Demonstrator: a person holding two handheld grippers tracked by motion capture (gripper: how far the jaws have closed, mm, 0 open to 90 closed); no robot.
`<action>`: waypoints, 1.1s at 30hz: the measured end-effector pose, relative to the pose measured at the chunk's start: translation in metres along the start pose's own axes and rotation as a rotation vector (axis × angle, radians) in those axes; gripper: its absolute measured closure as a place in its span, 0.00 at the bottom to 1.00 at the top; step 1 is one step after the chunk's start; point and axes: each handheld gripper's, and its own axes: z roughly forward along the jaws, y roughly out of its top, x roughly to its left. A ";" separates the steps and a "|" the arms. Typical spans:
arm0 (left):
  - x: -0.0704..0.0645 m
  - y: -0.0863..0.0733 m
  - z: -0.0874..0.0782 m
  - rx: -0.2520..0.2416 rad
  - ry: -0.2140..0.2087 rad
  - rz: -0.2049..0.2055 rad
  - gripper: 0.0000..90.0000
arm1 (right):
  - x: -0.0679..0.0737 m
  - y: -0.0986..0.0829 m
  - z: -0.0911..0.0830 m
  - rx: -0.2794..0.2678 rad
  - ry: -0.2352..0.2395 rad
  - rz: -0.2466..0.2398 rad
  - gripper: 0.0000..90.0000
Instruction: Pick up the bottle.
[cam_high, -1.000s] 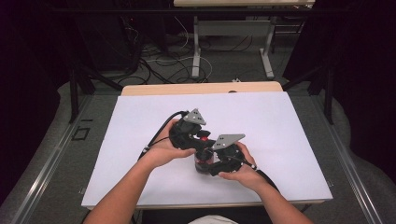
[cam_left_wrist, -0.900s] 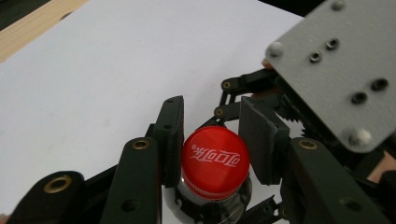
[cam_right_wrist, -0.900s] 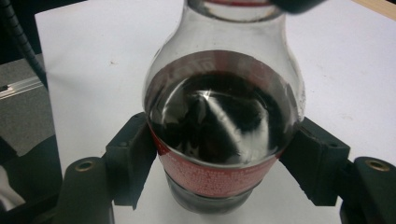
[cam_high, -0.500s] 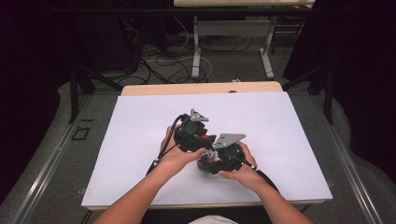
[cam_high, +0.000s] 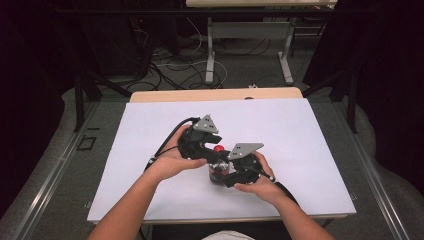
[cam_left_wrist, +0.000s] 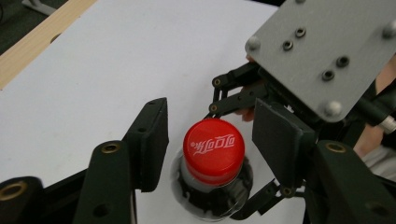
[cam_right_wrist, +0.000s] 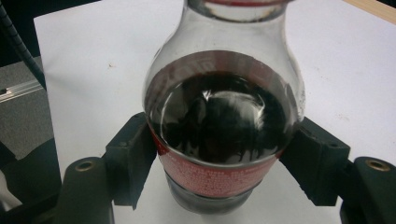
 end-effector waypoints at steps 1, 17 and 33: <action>0.001 0.000 0.000 0.007 -0.011 0.013 0.54 | 0.000 0.000 0.000 -0.006 -0.002 -0.003 0.33; -0.007 -0.003 0.008 -0.041 0.084 -0.177 0.68 | 0.000 0.000 0.001 0.011 -0.032 0.015 0.33; -0.009 -0.006 0.007 -0.116 0.130 -0.259 0.53 | -0.004 -0.001 -0.002 0.002 -0.037 0.033 0.33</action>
